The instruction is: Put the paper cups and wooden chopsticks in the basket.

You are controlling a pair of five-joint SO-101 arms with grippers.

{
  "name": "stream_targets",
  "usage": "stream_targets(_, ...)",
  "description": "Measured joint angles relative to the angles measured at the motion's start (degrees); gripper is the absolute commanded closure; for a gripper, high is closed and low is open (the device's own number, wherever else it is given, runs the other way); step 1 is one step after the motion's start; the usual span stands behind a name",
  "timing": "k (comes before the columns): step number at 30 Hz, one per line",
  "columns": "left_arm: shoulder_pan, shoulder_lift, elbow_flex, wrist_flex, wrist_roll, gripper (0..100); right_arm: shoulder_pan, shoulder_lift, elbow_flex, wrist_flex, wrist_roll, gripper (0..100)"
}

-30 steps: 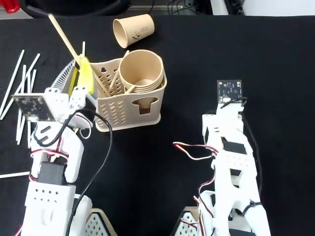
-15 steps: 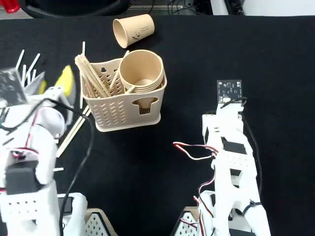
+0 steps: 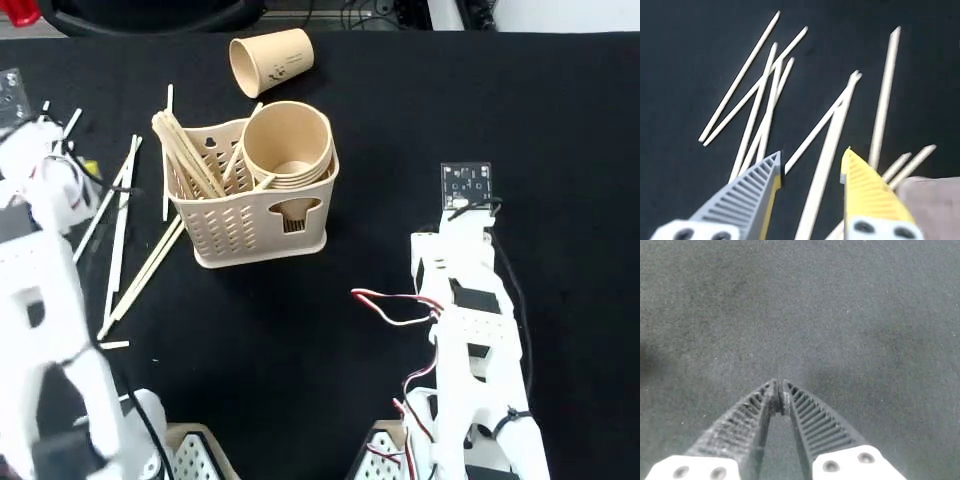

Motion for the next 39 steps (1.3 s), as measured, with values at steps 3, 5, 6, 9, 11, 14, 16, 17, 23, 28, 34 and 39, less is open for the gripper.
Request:
stream_targets(3, -2.55, 8.53, -3.6, 0.0, -3.52, 80, 0.0, 0.0, 0.0, 0.0, 0.0, 98.6)
stream_targets(5, -3.96, 14.51, -7.3, 0.0, -5.1, 80, 0.0, 0.0, 0.0, 0.0, 0.0, 98.6)
stream_targets(6, -4.57, 17.76, -9.41, 0.0, -5.8, 80, 0.0, 0.0, 0.0, 0.0, 0.0, 98.6)
stream_targets(9, -5.98, 28.48, -16.79, 0.18, -7.82, 80, 0.0, 0.0, 0.0, 0.0, 0.0, 98.6)
stream_targets(11, -6.77, 35.69, -22.07, 2.11, -8.7, 80, 0.0, 0.0, 0.0, 0.0, 0.0, 98.6)
stream_targets(14, -7.65, 45.71, -31.3, 7.65, -10.55, 80, 0.0, 0.0, 0.0, 0.0, 0.0, 98.6)
stream_targets(16, -7.82, 51.96, -38.33, 11.78, -11.96, 80, 0.0, 0.0, 0.0, 0.0, 0.0, 98.6)
stream_targets(17, -8.09, 54.95, -41.85, 13.36, -12.57, 80, 0.0, 0.0, 0.0, 0.0, 0.0, 98.6)
stream_targets(23, -8.79, 71.12, -62.95, 20.84, -16.88, 81, 0.0, 0.0, 0.0, 0.0, 0.0, 98.6)
stream_targets(28, -8.79, 81.76, -79.65, 26.2, -19.43, 81, 0.0, 0.0, 0.0, 0.0, 0.0, 98.6)
stream_targets(34, -9.05, 92.84, -95.91, 28.04, -20.4, 81, 0.0, 0.0, 0.0, 0.0, 0.0, 98.6)
stream_targets(39, -9.41, 99.6, -104.44, 28.4, -20.57, 92, 0.0, 0.0, 0.0, 0.0, 0.0, 98.6)
